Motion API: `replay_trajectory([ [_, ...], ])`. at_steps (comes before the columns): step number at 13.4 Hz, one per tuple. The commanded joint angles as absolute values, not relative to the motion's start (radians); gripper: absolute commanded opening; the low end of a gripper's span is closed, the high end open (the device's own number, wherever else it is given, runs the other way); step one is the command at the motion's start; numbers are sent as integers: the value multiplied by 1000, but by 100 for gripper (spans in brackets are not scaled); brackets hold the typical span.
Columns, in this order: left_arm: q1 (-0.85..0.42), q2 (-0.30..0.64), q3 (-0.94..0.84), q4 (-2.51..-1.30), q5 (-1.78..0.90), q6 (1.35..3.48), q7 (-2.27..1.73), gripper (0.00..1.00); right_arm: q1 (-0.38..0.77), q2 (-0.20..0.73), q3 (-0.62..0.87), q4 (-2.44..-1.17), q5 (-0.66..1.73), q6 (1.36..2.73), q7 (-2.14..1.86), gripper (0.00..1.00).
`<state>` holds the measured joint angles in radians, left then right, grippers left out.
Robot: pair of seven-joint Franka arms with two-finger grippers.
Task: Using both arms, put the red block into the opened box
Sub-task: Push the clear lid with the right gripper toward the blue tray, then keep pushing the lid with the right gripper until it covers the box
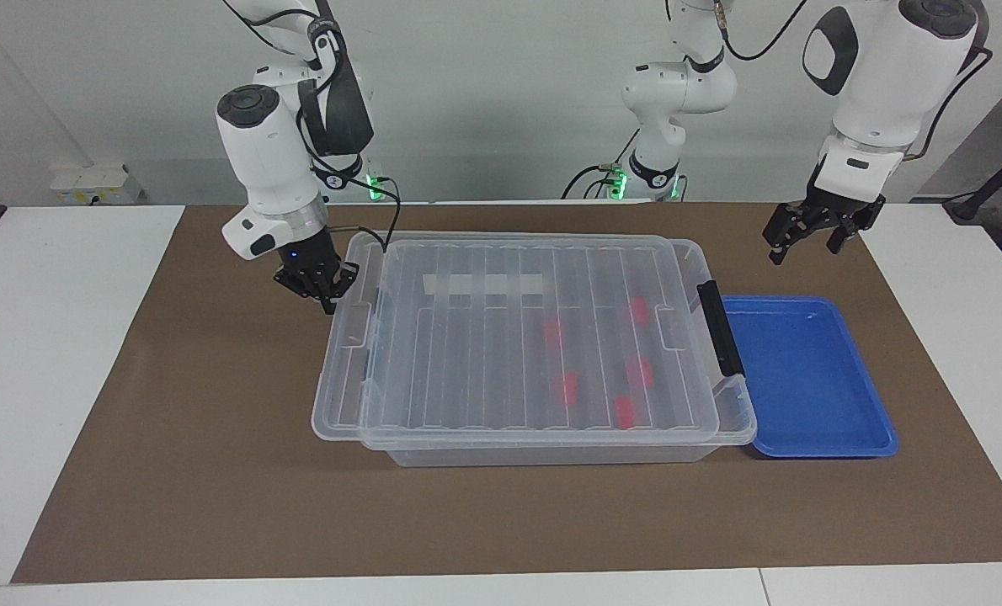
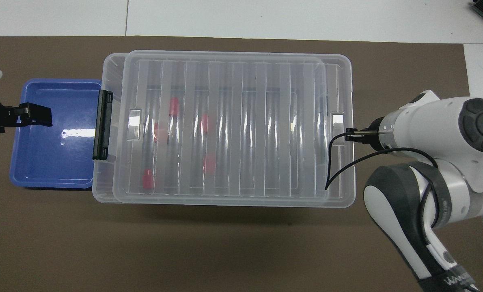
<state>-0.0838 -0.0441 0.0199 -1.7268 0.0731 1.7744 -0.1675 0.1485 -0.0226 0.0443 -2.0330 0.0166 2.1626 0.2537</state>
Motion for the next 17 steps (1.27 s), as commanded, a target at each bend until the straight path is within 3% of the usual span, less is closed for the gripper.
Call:
replay_trajectory([
  [1,-77,-71,17,-1755,57,1769,-158,100,179,-15,46,-2045,29,2197,282,0],
  [17,-77,-72,17,-1756,57,1769,-163,100,201,-3,55,-2010,29,2227,279,0],
])
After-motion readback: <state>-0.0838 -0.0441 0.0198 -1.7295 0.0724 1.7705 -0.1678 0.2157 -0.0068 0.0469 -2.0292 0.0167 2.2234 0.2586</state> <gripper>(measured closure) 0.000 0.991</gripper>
